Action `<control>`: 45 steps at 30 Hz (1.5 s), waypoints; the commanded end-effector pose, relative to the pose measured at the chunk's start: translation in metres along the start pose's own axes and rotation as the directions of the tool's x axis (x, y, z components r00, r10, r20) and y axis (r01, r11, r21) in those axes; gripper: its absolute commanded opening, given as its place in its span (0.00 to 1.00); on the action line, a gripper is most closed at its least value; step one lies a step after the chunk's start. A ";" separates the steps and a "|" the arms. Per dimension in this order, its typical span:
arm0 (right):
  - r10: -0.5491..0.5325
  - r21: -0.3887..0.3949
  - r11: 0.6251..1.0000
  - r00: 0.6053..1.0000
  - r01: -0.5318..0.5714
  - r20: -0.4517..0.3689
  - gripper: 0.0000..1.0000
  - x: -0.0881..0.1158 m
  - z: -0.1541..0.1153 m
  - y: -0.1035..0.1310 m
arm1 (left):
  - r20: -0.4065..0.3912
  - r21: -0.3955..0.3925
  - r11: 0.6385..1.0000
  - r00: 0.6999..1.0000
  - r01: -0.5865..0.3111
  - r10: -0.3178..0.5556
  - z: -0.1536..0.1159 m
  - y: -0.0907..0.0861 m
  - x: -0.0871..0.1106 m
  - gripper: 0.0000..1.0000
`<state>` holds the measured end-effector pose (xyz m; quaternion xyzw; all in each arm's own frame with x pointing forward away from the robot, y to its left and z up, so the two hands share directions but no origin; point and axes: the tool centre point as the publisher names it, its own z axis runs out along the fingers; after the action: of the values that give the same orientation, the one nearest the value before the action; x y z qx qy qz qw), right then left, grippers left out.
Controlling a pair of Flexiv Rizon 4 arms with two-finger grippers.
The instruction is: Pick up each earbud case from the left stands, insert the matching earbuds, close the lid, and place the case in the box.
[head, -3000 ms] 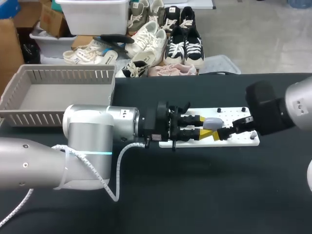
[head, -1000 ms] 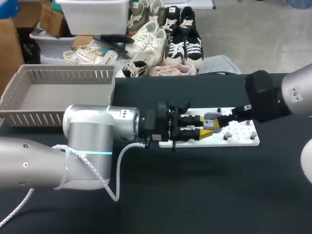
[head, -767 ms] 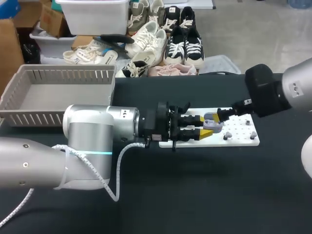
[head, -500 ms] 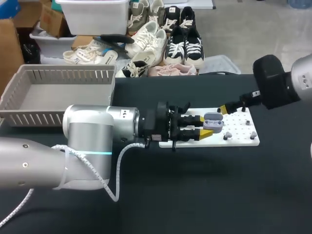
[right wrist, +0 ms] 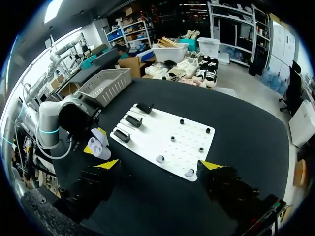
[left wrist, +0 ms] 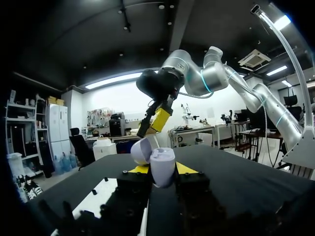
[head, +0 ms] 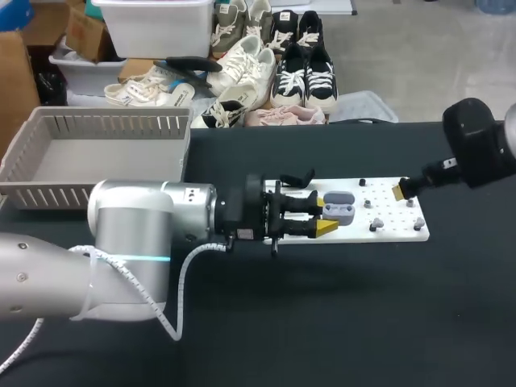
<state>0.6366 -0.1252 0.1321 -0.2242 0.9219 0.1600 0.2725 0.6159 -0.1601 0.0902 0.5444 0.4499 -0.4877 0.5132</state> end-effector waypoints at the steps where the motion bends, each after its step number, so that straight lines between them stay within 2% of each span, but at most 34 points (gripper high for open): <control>1: -0.015 0.219 0.975 0.999 0.022 -0.034 1.00 0.007 -0.003 -0.001 | 0.002 -0.025 1.000 1.000 -0.006 0.006 -0.004 -0.006 -0.002 0.00; 10: -0.023 0.323 0.945 0.994 0.057 -0.110 1.00 0.028 0.007 -0.017 | 0.010 -0.020 1.000 1.000 -0.014 0.015 -0.005 -0.006 -0.004 0.00; 18: 0.002 0.366 0.929 0.986 0.060 -0.166 1.00 0.042 0.017 -0.028 | 0.010 -0.020 1.000 1.000 -0.014 0.015 -0.005 -0.006 -0.004 0.00; 25: 0.004 0.412 0.907 0.974 0.092 -0.227 0.75 0.049 0.032 -0.035 | 0.010 -0.020 1.000 1.000 -0.014 0.015 -0.005 -0.006 -0.004 0.00; 30: 0.010 0.422 0.901 0.970 0.097 -0.244 0.82 0.045 0.038 -0.035 | 0.010 -0.020 1.000 1.000 -0.014 0.015 -0.005 -0.006 -0.004 0.00; 32: 0.007 0.428 0.898 0.967 0.107 -0.256 0.81 0.044 0.040 -0.034 | 0.010 -0.020 1.000 1.000 -0.014 0.015 -0.005 -0.006 -0.004 0.00; 39: 0.013 0.440 0.890 0.956 0.122 -0.293 0.73 0.043 0.048 -0.037 | 0.010 -0.020 1.000 1.000 -0.014 0.015 -0.005 -0.006 -0.004 0.00; 41: 0.016 0.439 0.890 0.954 0.123 -0.299 0.60 0.043 0.051 -0.037 | 0.010 -0.020 1.000 1.000 -0.014 0.015 -0.005 -0.006 -0.004 0.00; 45: 0.018 0.436 0.891 0.949 0.127 -0.315 0.62 0.043 0.055 -0.036 | 0.010 -0.020 1.000 1.000 -0.014 0.015 -0.005 -0.006 -0.004 0.00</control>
<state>0.6419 -0.1529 0.0608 -0.2064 0.9584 -0.0900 0.1754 0.6109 -0.1548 0.0932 0.5413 0.4477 -0.4834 0.5224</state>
